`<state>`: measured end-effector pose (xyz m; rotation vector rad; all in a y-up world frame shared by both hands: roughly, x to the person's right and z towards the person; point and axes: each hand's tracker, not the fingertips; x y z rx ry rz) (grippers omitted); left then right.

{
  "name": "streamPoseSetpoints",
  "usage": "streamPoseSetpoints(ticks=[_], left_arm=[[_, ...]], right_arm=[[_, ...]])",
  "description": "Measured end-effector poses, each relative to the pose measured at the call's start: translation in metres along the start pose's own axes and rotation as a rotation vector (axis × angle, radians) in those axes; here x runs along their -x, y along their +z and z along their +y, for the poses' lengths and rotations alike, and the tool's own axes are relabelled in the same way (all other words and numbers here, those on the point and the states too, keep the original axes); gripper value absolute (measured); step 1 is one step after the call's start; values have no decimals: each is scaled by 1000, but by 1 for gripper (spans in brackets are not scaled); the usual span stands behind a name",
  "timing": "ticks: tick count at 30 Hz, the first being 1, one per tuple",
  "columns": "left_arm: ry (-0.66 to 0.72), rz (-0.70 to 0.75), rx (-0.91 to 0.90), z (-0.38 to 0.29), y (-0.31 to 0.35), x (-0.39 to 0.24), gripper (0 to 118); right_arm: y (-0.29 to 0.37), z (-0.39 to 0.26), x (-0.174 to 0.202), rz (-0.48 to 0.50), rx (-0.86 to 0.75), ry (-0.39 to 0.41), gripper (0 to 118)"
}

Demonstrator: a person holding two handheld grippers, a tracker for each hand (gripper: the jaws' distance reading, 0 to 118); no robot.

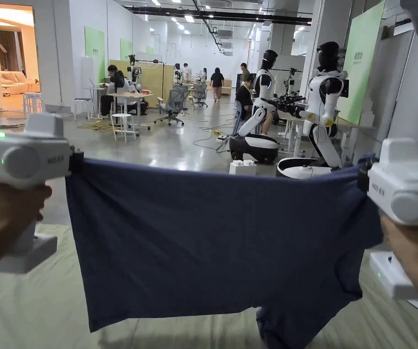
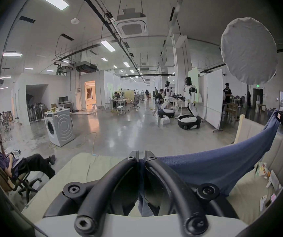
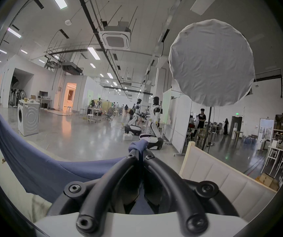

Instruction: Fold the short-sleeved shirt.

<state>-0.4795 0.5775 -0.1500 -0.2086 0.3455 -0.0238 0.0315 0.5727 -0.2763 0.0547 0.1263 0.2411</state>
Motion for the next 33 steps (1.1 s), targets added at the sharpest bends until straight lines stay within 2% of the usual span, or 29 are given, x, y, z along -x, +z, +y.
streamPoseSetpoints(ticks=[1, 4, 8, 19, 23, 27, 28, 29, 31, 33], left_arm=[[-8, -5, 24, -18, 4, 3, 5], [50, -26, 57, -61, 19, 5, 5], [54, -37, 85, -114, 66, 4, 5], [36, -71, 152, -202, 191, -1, 5], [50, -62, 188, -233, 226, -6, 5], [25, -38, 236, -265, 254, -8, 5], [35, -30, 249, -273, 260, -8, 5], [58, -31, 275, -293, 250, 6, 5], [100, -27, 323, -315, 255, 9, 5], [88, -20, 384, -334, 262, 0, 5]], right_arm=[[11, -17, 0, 12, 30, -24, 4], [48, -55, 4, 16, 62, 11, 4], [98, -100, 1, 25, 117, 7, 4], [227, -149, -8, 52, 169, 39, 3], [271, -159, -7, 68, 229, 5, 3], [307, -176, 3, 91, 270, 16, 4], [314, -187, 6, 97, 336, -32, 4], [320, -192, 8, 89, 325, -10, 4], [326, -213, 15, 104, 417, -13, 4], [331, -237, 21, 105, 469, 31, 4]])
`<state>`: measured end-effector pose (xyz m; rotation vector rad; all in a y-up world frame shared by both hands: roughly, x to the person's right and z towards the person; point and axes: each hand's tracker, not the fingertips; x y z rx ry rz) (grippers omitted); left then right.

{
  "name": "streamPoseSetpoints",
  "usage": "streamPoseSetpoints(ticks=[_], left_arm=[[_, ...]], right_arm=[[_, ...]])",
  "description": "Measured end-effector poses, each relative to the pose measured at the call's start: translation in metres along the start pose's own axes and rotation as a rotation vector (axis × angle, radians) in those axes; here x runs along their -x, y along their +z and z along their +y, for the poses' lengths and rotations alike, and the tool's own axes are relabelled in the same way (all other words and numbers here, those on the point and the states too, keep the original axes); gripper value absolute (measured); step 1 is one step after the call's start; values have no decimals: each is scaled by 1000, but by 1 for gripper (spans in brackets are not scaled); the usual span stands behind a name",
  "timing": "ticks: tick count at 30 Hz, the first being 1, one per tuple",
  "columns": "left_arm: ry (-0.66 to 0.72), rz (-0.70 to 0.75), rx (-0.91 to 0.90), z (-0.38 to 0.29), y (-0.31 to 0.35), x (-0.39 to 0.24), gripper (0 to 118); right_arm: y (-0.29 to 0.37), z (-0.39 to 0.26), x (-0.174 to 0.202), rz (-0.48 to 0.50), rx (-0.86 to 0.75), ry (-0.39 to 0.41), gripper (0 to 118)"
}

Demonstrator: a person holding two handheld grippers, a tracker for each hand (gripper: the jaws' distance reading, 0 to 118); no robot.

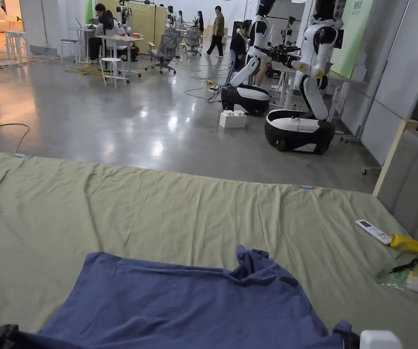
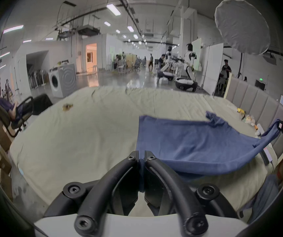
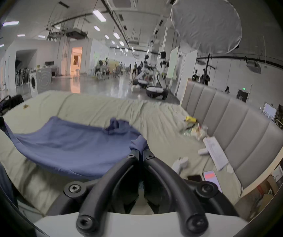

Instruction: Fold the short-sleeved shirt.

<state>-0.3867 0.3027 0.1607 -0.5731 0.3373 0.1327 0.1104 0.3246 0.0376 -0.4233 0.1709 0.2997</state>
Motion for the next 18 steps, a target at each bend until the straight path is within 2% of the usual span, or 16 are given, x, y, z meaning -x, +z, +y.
streamPoseSetpoints(ticks=[3, 5, 8, 10, 13, 15, 16, 18], left_arm=[[-19, 4, 91, -23, -14, 0, 5], [-25, 8, 164, -36, -22, -3, 5], [-28, 30, 253, -47, -31, -6, 6], [-35, 39, 289, -52, -37, -6, 6], [-34, 39, 337, -56, -37, -10, 8], [-50, 42, 361, -59, -38, -13, 9], [-59, 47, 370, -60, -37, -14, 13], [-73, 50, 364, -60, -32, -15, 28]], right_arm=[[-18, -36, 5, 31, 142, -8, 4], [-29, -57, 8, 24, 245, 38, 4], [-43, -81, 6, 37, 341, 36, 4], [-42, -85, 7, 59, 373, 8, 4], [-48, -92, 13, 68, 432, 39, 5], [-44, -91, 18, 67, 433, 32, 5], [-45, -91, 21, 66, 439, 30, 9], [-39, -86, 27, 51, 435, 37, 40]])
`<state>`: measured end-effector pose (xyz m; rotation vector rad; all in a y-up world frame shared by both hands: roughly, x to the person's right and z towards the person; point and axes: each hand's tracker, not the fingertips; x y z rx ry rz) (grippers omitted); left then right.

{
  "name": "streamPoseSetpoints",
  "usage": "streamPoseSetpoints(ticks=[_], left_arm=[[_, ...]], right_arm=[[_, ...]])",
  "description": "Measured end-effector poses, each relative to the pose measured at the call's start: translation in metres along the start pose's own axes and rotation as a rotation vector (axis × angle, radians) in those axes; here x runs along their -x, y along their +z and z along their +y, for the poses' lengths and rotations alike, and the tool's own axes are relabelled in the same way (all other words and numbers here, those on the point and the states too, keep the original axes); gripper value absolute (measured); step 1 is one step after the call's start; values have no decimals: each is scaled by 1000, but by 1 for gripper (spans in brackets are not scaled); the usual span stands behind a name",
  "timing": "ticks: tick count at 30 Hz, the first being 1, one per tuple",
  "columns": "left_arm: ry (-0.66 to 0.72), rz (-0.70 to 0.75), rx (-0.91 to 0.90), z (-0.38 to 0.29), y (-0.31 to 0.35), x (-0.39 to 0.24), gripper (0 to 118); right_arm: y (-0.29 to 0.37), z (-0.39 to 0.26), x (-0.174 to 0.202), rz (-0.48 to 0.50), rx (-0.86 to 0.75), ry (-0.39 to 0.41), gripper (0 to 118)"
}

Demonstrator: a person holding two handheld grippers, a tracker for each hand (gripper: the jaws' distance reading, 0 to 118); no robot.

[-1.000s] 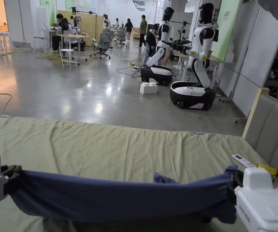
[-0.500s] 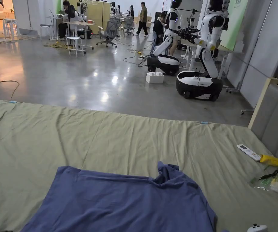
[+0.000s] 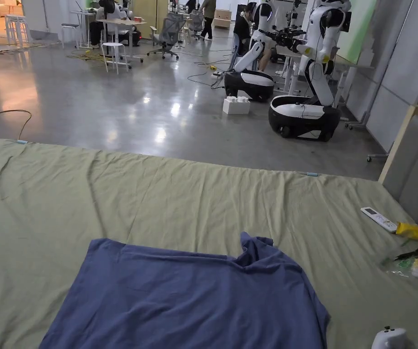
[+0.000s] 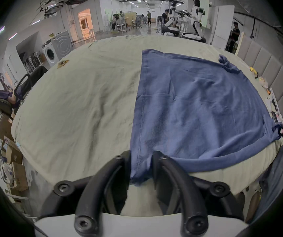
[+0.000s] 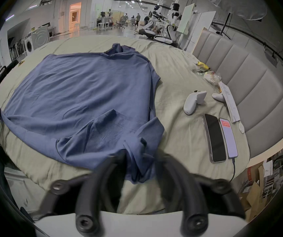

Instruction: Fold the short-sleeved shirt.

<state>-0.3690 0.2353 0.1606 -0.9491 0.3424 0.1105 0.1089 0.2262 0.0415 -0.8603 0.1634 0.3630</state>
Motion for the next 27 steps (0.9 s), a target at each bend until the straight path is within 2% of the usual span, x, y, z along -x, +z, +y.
streamPoseSetpoints(ticks=[2, 3, 4, 6, 9, 14, 16, 18, 19, 20, 22, 23, 27], left_arm=[[-11, 4, -53, 3, 9, 0, 46], [-14, 18, -86, 6, 13, -1, 55], [-18, 31, -127, 10, 20, -3, 59], [-20, 32, -210, 22, 32, -7, 60], [-4, 0, -362, 42, 56, -16, 59], [31, -38, -617, 75, 82, -34, 58], [21, -43, -675, 83, 90, -43, 49], [-5, -49, -734, 88, 91, -49, 22], [-9, -35, -745, 91, 93, -53, 13], [-7, -31, -755, 94, 95, -57, 11], [5, -45, -776, 97, 97, -59, 4], [8, -65, -785, 98, 98, -59, 3], [-12, -62, -789, 98, 99, -60, 1]], right_arm=[[10, 5, 4, -14, -64, -14, 59], [15, 9, 6, -17, -92, -17, 63], [18, 13, 3, -18, -126, -26, 68], [31, 27, 4, -16, -219, -50, 83], [45, 49, 1, -11, -402, -106, 85], [74, 86, 19, -70, -696, -121, 84], [79, 91, 26, -47, -752, -152, 77], [86, 96, 35, -63, -808, -173, 47], [90, 99, 38, -83, -854, -158, 25], [88, 99, 40, -51, -837, -186, 12], [92, 101, 42, -74, -899, -203, 9], [93, 102, 44, -79, -905, -194, 2], [92, 109, 41, -54, -903, -202, 1]])
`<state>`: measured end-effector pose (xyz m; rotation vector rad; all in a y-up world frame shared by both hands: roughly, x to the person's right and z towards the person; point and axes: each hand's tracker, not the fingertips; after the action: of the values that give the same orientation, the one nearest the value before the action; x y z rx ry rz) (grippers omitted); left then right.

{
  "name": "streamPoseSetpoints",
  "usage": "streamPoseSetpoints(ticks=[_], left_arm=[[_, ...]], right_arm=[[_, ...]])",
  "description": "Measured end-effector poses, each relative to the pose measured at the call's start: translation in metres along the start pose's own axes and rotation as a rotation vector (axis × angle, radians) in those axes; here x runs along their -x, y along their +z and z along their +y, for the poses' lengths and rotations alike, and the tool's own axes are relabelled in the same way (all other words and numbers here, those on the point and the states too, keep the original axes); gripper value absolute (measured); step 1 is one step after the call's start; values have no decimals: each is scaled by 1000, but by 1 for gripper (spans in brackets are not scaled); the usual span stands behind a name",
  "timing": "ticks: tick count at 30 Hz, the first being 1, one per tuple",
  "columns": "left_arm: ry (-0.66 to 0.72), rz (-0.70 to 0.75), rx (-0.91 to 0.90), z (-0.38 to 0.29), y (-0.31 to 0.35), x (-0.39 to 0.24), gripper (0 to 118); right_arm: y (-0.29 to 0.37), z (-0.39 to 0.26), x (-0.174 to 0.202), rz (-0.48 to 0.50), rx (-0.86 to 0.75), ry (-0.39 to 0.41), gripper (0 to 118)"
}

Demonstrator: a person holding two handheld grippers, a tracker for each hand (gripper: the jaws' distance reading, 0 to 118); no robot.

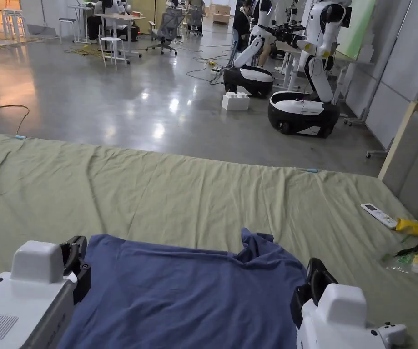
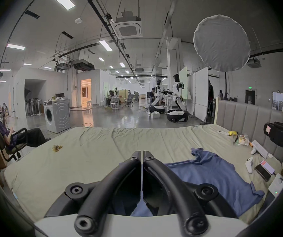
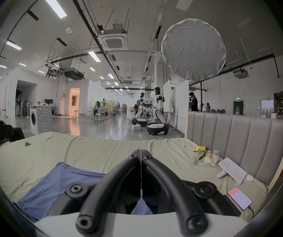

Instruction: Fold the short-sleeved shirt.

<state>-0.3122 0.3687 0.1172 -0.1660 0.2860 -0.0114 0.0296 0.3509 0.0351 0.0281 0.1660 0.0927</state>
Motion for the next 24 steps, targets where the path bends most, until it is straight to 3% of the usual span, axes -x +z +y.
streamPoseSetpoints(ticks=[7, 19, 21, 23, 24], left_arm=[[49, -22, 139, -21, 3, 32, 0], [110, -8, 713, -118, 54, 103, 2], [133, -8, 765, -133, 54, 108, 20], [160, -9, 817, -141, 52, 104, 47], [176, 0, 820, -146, 49, 104, 54]], right_arm=[[-4, -2, 1, 22, 11, 15, 0], [-12, -41, 5, 79, 171, 49, 0], [-13, -48, 7, 84, 182, 66, 1], [-13, -54, 9, 88, 195, 70, 0], [-13, -56, 10, 92, 204, 73, 0]])
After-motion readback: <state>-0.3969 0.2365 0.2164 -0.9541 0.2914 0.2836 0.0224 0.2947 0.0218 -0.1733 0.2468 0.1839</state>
